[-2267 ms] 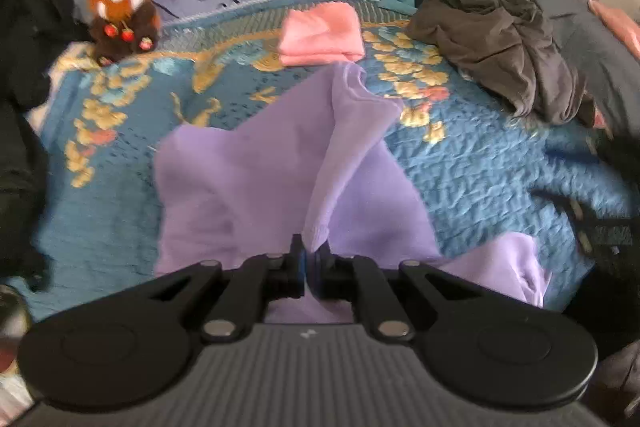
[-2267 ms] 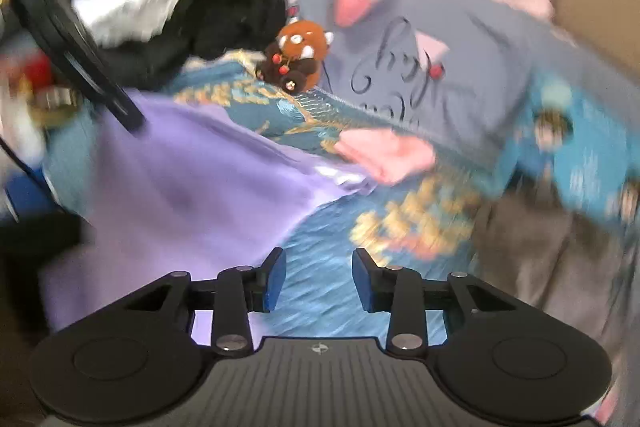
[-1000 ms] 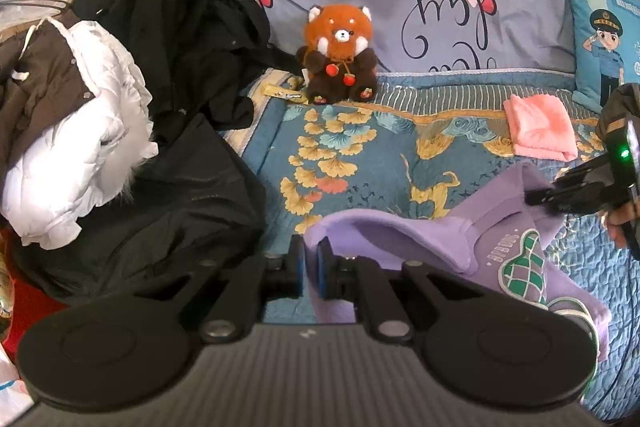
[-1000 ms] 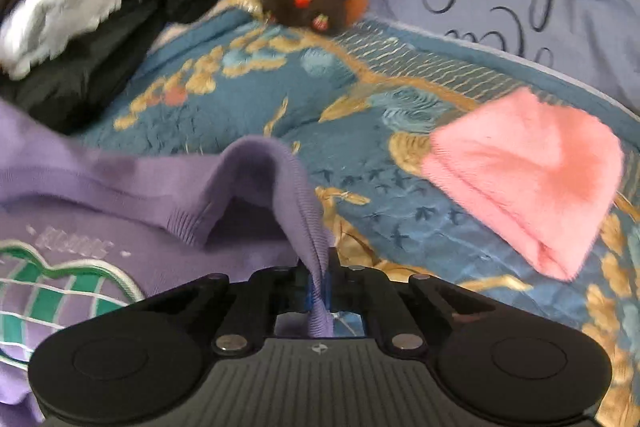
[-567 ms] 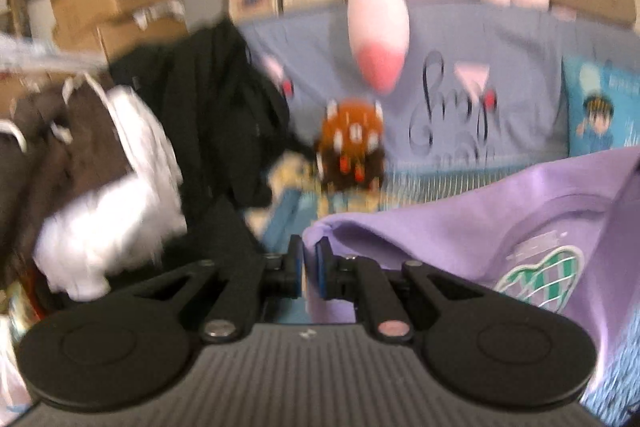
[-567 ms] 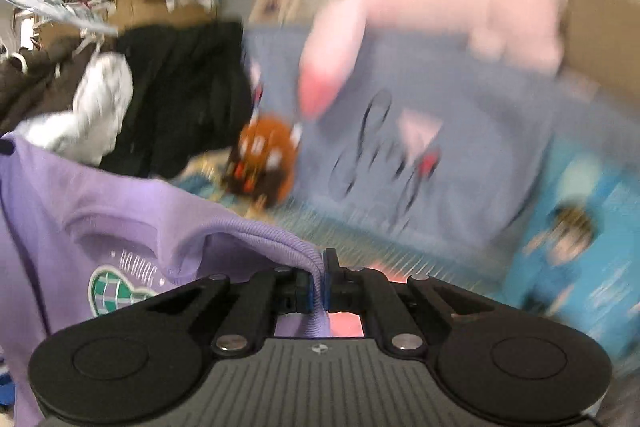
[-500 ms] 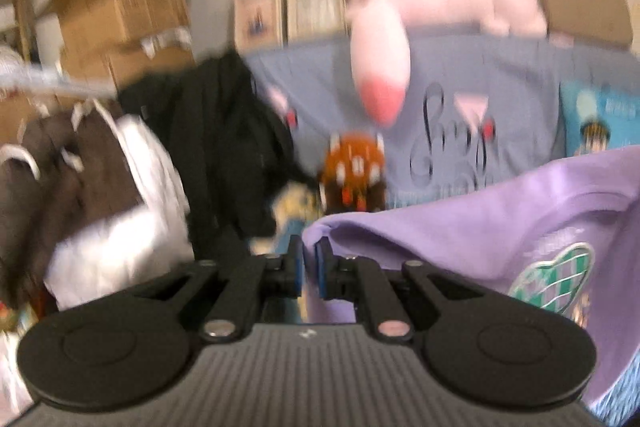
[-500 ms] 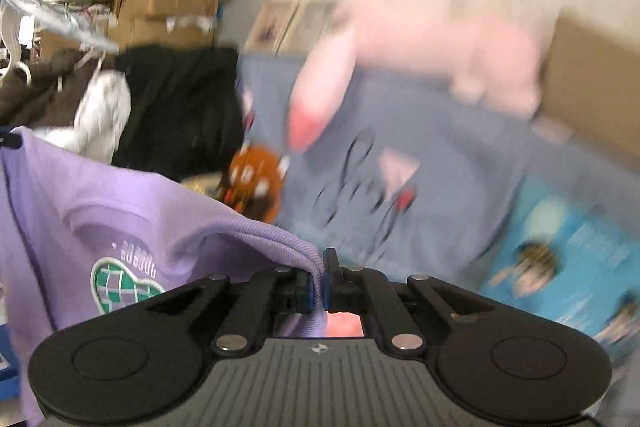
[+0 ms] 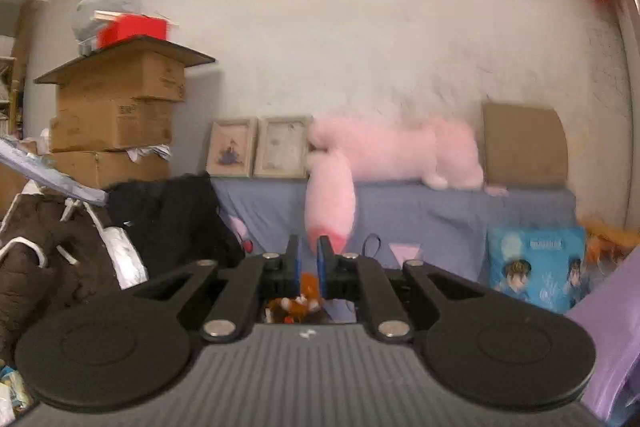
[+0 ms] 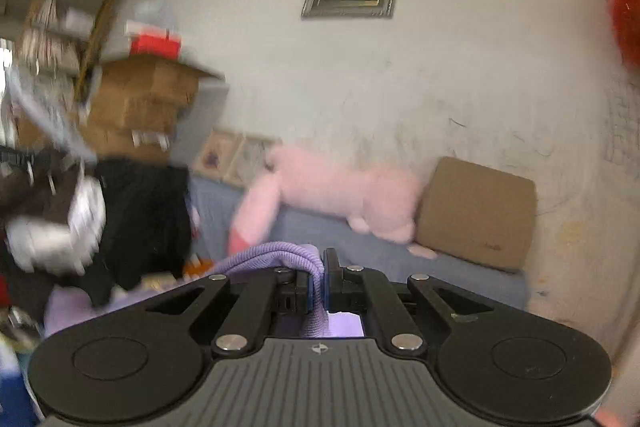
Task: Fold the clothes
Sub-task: 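Raise the sweatshirt high with both grippers, letting it hang open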
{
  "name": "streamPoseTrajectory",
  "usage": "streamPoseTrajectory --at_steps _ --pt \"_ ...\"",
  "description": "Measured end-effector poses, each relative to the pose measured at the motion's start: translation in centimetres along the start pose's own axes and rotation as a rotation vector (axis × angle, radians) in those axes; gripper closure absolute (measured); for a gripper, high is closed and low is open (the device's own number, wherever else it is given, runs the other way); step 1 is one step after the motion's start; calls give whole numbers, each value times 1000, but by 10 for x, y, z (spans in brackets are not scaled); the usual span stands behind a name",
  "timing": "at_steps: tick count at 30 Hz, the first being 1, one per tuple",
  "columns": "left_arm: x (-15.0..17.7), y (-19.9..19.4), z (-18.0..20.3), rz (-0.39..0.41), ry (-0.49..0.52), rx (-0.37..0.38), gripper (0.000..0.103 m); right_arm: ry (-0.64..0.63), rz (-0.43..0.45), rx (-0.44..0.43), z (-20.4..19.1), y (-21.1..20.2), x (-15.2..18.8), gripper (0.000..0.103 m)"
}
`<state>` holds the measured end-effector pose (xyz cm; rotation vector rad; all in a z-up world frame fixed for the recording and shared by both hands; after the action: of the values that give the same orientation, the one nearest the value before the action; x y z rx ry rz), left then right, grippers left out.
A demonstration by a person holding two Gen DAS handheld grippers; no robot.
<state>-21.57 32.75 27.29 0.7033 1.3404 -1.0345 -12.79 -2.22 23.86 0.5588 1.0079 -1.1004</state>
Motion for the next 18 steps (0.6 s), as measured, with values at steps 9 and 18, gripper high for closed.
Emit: streamPoseTrajectory --at_steps 9,18 --pt "241 32 111 -458 194 291 82 94 -277 46 9 43 95 99" --pt "394 -24 254 -194 508 541 4 138 -263 52 9 32 90 99"
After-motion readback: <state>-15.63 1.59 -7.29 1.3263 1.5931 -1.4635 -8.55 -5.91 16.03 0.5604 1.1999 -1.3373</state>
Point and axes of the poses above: each gripper's, at about its wrist camera, not at the fingertips, and y roughly the way its jaws point, z to its right, x to its underside, the point moved 8 cm from there along y, roughly the way its jaws point, and after that the axes turned 13 degrees about -y, right-handed, at the moved point
